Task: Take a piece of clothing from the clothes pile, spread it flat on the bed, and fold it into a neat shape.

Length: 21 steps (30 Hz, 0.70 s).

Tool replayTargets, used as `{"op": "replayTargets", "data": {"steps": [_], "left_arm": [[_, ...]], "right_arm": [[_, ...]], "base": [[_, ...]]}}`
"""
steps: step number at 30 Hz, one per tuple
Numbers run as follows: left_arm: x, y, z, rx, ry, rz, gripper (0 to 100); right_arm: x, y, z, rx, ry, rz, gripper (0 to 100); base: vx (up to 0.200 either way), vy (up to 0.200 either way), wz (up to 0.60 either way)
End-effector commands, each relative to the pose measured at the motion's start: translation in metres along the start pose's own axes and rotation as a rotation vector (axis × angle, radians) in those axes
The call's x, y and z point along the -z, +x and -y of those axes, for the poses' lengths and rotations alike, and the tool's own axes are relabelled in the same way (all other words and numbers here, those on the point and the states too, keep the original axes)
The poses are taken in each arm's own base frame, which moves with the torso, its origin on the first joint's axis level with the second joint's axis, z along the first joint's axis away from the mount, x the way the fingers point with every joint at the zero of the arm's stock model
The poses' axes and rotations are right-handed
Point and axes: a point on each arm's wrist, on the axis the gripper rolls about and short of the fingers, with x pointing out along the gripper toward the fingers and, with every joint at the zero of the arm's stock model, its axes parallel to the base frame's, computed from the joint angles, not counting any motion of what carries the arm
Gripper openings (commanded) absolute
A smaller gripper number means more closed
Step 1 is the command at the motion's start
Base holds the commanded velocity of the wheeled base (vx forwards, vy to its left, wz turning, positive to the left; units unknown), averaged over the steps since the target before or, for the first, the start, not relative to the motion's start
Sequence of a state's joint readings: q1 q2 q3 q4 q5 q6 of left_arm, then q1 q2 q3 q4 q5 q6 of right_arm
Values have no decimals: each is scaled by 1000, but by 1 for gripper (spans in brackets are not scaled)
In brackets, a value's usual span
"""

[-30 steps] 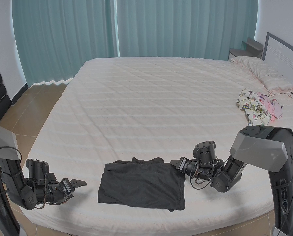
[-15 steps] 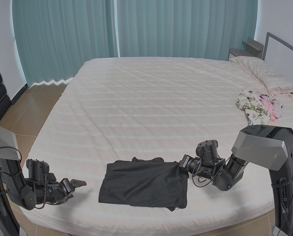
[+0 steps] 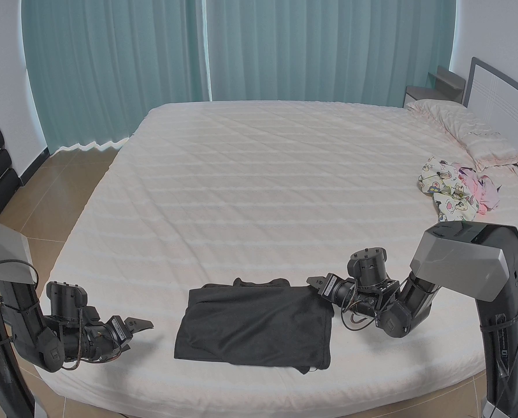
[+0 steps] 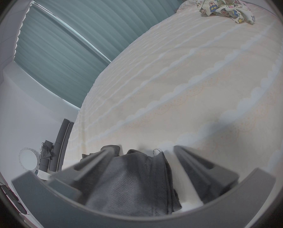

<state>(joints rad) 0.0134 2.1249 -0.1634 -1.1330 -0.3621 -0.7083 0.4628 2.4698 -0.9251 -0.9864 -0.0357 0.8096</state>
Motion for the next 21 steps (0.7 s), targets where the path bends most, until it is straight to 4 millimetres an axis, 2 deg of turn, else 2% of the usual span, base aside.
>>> {"op": "replayTargets", "data": {"steps": [1, 3, 6, 7, 9, 10, 11, 13, 16, 21], "left_arm": [[0, 0, 0, -1, -3, 1, 100], [0, -1, 0, 3, -4, 1, 100], [-2, -10, 5, 31, 13, 35, 100], [-2, -11, 7, 39, 18, 45, 100], [-4, -31, 18, 109, 50, 123, 100], [-3, -37, 21, 124, 61, 142, 100], [-3, -37, 21, 124, 61, 142, 100], [-4, -61, 33, 195, 112, 237, 100], [-2, -87, 44, 266, 158, 325, 100], [14, -130, 54, 336, 224, 408, 100]], "right_arm": [[-8, -4, 3, 6, 13, 19, 100], [-18, -11, 1, 1, 25, 42, 100], [-42, -43, 2, -3, 50, 95, 100], [-44, -46, 2, -6, 52, 101, 100], [-54, -77, 2, -16, 66, 139, 100], [-56, -86, 2, -21, 68, 149, 100], [-56, -86, 2, -21, 68, 149, 100], [-53, -129, 2, -52, 62, 192, 100], [-46, -173, 3, -101, 51, 234, 100], [-34, -236, 8, -165, -20, 318, 100]], "base": [[0, 0, 0], [0, 0, 0], [0, 0, 0], [0, 0, 0], [0, 0, 0], [0, 0, 0], [0, 0, 0], [0, 0, 0], [0, 0, 0], [0, 0, 0]]}}
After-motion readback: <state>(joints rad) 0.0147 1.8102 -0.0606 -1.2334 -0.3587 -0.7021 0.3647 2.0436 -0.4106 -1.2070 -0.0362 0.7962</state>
